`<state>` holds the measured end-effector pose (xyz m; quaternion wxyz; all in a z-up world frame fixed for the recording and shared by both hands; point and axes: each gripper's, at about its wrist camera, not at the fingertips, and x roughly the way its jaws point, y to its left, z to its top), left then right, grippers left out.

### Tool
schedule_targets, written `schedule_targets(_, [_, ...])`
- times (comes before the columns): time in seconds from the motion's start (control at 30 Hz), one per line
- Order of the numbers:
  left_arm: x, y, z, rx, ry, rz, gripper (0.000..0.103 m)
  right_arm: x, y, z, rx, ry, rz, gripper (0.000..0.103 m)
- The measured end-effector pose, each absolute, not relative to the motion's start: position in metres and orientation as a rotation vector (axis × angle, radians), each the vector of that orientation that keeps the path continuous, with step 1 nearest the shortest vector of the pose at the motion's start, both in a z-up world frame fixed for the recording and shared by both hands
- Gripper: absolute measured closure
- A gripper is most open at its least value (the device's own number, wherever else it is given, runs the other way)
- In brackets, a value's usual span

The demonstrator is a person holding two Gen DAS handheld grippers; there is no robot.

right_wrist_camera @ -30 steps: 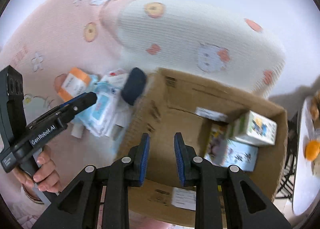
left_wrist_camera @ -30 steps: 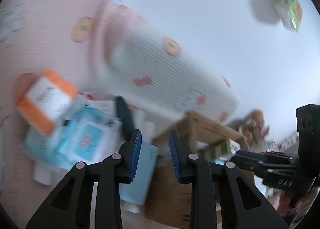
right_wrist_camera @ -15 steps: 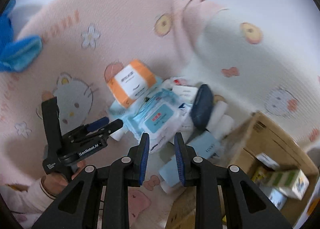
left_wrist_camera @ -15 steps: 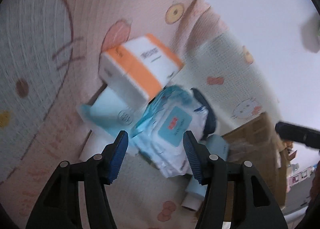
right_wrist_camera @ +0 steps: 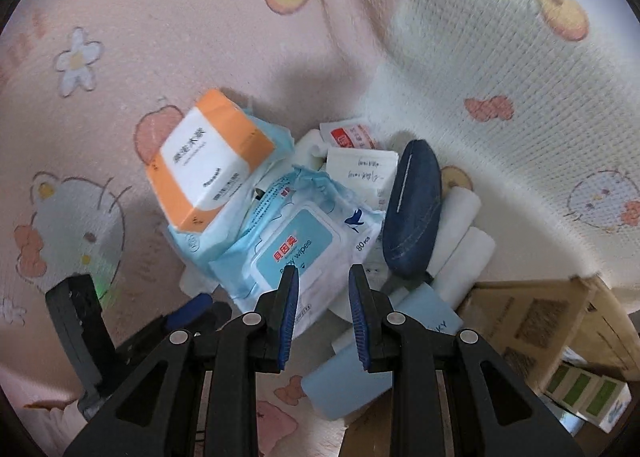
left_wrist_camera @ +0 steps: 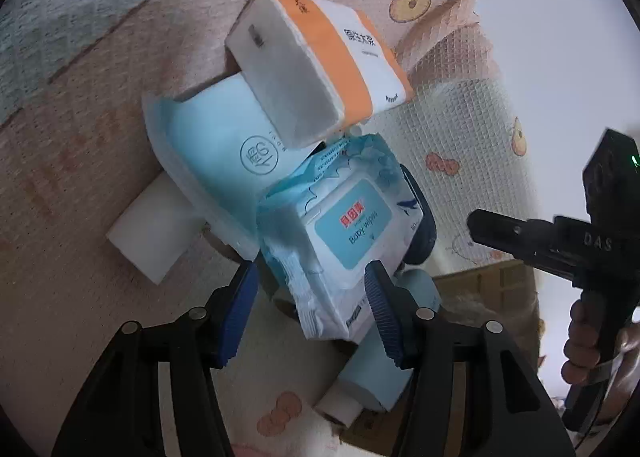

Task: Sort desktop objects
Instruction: 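Move the right tool back to the pile of items, then grasp the blue baby-wipes pack with the right gripper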

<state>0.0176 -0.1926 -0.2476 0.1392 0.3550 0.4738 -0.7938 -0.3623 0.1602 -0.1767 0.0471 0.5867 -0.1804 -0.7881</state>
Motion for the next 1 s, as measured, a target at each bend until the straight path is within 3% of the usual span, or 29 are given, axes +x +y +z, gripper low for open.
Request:
schedule_targets(0.37, [0.004,-0.185,-0.274,1.121,1.538,-2.098,0.047,-0.415,0.158,-0.204,1.907,-0.463,-2.361,0.081])
schedule_targets(0.6, [-0.01,-0.192,-0.282,1.083,1.543,-2.04,0.053,-0.441,0.165,-0.224,1.942,-0.454,-2.341,0.081])
schedule_targets(0.67, [-0.009,-0.194,-0.283,1.078,1.577,-2.019,0.057,-0.446,0.17,-0.232,1.95,-0.514,-2.314,0.081])
schedule_targets(0.73, [-0.008,-0.195,-0.281,1.063,1.58,-2.041,0.069,-0.449,0.174,-0.238,1.934,-0.576,-2.291,0.081])
schedule_targets(0.83, [-0.012,-0.196,-0.275,1.075,1.507,-2.06,0.078,-0.452,0.176,-0.243,1.937,-0.584,-2.272,0.068])
schedule_targets(0.9, [-0.014,-0.198,-0.277,1.077,1.525,-2.052,0.078,-0.454,0.177,-0.244,1.952,-0.543,-2.271,0.059])
schedule_targets(1.0, [-0.017,-0.199,-0.276,1.084,1.522,-2.06,0.078,-0.454,0.179,-0.247,1.953,-0.561,-2.216,0.058])
